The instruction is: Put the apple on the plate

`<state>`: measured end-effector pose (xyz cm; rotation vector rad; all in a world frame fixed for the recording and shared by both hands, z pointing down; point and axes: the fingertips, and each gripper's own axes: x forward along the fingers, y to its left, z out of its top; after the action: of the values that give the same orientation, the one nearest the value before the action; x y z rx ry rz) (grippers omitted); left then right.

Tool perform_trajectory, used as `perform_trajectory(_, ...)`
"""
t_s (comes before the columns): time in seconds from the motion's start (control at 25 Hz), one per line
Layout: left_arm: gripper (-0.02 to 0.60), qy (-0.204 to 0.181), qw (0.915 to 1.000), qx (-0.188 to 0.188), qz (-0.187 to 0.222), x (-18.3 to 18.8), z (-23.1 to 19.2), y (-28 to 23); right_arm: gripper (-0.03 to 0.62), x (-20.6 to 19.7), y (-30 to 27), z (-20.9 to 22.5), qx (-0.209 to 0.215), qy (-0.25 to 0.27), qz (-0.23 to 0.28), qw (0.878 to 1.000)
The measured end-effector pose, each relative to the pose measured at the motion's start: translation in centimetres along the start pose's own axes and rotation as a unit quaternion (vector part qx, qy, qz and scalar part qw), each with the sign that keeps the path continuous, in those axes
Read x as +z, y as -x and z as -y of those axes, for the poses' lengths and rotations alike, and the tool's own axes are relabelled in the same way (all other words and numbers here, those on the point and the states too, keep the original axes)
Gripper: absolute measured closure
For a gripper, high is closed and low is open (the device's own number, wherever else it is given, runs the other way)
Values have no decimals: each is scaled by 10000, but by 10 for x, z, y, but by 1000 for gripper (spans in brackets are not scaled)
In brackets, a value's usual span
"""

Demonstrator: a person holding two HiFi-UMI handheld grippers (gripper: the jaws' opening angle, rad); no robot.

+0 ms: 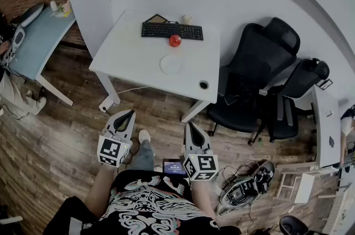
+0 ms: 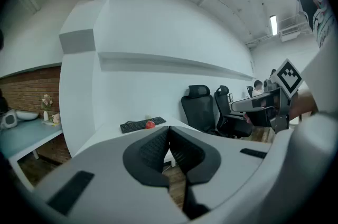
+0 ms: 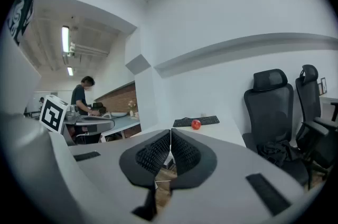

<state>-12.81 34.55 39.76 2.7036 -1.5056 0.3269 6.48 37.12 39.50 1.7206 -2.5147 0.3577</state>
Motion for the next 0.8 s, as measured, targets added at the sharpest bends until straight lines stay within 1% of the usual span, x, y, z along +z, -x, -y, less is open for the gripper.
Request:
perform_trajectory(0.36, 566, -26, 10000, 5, -11, 2, 14, -1, 565, -3, 15, 8, 15, -32, 8, 10000)
perform_trajectory(0.52, 566, -76, 10000, -34, -9, 6, 22, -2, 565, 1, 19, 11, 45, -137, 105, 9998)
perform_trajectory(0.8, 566, -141, 9999, -18, -52, 6, 31, -3, 565, 3, 27, 17, 137, -160, 213, 9996)
